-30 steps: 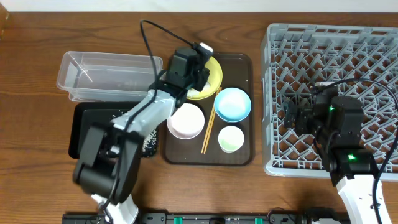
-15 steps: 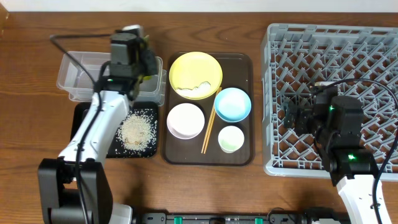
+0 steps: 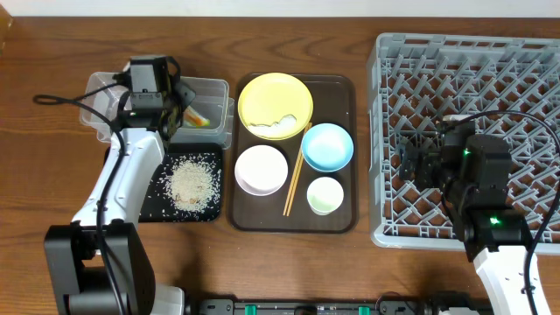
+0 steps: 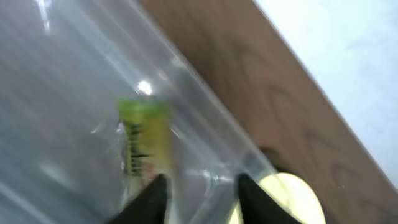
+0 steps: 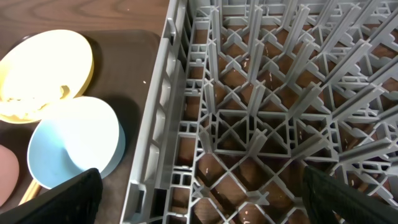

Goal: Sort waste into correct bins and load items into the dishwasher rack
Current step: 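Carry the Pandan wrapper to the clear bin and release it, then grasp the white tissue on the yellow plate with the left gripper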

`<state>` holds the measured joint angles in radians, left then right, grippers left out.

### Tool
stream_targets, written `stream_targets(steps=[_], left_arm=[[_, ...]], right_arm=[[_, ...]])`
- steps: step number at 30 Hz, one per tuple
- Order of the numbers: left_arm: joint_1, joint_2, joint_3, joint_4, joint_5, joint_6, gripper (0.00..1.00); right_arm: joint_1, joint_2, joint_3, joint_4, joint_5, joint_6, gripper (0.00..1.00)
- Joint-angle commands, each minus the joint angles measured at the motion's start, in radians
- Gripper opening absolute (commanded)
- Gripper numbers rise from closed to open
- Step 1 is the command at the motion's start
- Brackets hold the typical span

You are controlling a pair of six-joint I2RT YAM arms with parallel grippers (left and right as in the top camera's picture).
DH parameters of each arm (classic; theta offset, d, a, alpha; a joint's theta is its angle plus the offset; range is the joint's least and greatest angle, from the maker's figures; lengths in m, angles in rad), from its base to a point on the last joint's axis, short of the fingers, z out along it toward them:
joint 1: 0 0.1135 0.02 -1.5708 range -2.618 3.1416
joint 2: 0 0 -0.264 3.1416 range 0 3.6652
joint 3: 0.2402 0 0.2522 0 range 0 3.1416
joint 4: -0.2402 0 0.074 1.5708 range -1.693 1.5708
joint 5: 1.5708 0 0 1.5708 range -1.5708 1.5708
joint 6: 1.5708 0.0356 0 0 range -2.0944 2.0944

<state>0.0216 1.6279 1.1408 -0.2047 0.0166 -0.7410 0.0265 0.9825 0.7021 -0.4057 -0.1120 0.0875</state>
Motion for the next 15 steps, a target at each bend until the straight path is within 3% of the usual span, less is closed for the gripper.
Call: stream_targets(steps=[1, 3, 9, 15], left_arm=[[-0.001, -0.003, -0.003, 0.013, 0.071, 0.089, 0.47], [-0.004, -0.009, -0.003, 0.031, 0.128, 0.171, 0.47], [-0.076, -0.008, -0.003, 0.069, 0.325, 0.596, 0.54], [-0.22, -0.002, -0.003, 0.038, 0.337, 0.964, 0.59]], right_arm=[[-0.014, 0.0, 0.017, 0.001, 0.006, 0.009, 0.99], [-0.014, 0.0, 0.017, 0.001, 0.006, 0.009, 0.99], [-0.014, 0.0, 0.017, 0.002, 0.006, 0.009, 0.99], [-0.014, 0.0, 0.017, 0.002, 0.006, 0.009, 0.99]])
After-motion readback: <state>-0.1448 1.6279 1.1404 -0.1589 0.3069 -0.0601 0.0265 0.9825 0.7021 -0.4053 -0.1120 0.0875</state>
